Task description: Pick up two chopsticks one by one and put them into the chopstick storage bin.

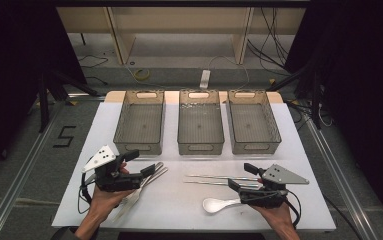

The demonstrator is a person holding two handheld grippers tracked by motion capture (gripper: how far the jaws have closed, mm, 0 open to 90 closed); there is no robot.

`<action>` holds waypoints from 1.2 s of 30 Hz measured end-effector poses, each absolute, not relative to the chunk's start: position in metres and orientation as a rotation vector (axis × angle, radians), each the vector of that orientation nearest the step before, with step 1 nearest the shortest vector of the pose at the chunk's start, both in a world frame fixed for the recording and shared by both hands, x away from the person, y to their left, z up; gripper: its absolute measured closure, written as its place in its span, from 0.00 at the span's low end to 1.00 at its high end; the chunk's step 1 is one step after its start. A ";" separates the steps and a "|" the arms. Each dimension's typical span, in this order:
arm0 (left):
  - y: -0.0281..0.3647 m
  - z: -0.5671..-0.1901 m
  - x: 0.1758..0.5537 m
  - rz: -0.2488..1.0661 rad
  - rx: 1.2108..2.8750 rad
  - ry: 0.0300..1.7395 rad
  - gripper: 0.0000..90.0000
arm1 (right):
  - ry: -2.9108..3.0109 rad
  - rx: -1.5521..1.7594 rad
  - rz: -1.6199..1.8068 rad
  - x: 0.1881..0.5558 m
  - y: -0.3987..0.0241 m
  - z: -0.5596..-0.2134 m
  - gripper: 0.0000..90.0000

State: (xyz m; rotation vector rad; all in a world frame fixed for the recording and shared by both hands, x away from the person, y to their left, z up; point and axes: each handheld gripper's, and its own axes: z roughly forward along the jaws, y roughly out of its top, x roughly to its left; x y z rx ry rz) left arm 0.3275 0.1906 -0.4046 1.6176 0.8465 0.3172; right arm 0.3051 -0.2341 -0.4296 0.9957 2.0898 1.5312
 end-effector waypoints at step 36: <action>0.191 -0.404 0.329 0.317 1.623 0.848 0.17 | 2.760 0.803 0.727 0.367 -0.218 -0.425 0.47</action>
